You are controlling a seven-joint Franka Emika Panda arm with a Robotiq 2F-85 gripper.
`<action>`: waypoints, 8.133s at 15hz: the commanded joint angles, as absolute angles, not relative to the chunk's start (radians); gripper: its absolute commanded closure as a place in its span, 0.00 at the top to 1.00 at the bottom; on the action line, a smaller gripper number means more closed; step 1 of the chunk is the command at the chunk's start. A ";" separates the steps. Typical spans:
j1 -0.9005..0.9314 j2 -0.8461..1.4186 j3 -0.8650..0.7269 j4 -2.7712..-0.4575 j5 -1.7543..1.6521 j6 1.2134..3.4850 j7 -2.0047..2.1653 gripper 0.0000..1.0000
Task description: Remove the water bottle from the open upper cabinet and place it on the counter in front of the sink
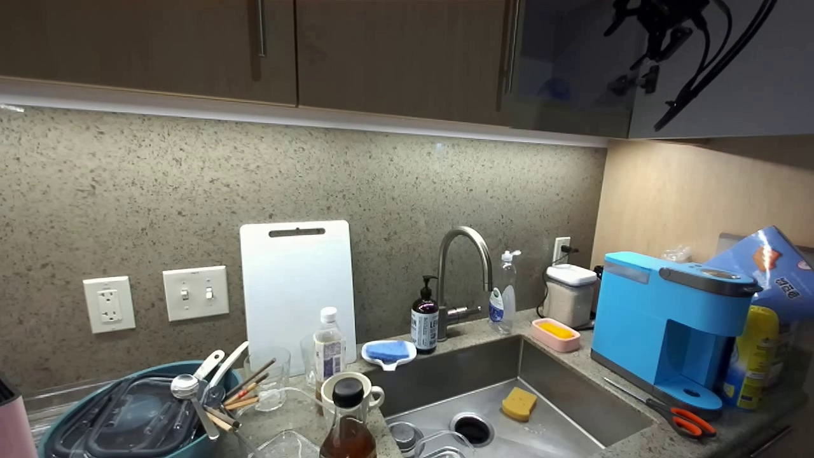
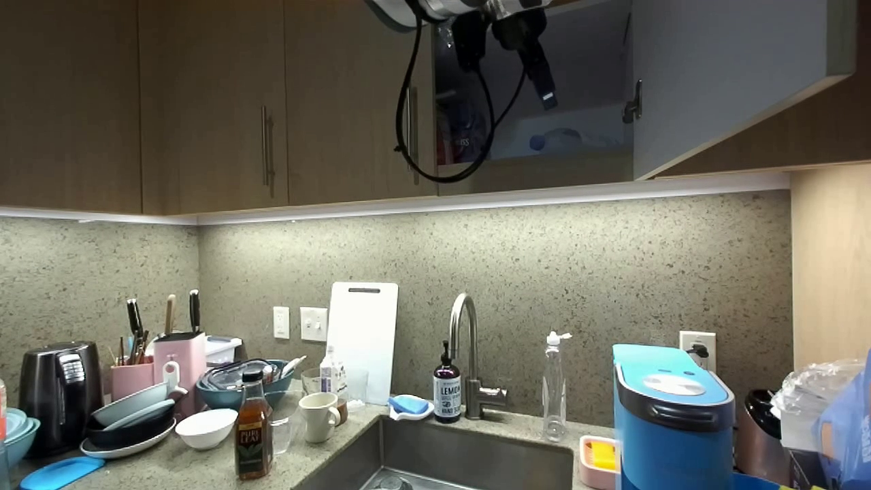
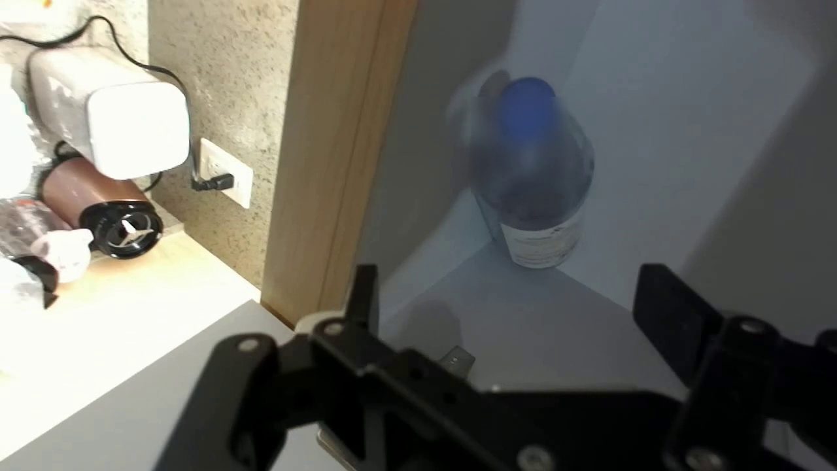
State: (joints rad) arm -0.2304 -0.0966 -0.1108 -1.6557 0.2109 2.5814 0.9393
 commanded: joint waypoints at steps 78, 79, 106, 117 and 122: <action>-0.141 0.224 -0.137 -1.378 0.254 2.628 0.967 0.51; -0.141 0.228 -0.136 -1.376 0.254 2.639 0.966 0.52; -0.157 0.455 -0.102 -1.059 0.288 2.552 0.944 1.00; -0.211 0.526 -0.043 -0.940 0.320 2.501 0.890 0.39; -0.206 0.523 -0.036 -0.934 0.305 2.506 0.914 0.18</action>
State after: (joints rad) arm -0.1932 0.5211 -0.0527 -0.9527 0.2844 2.5180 0.9369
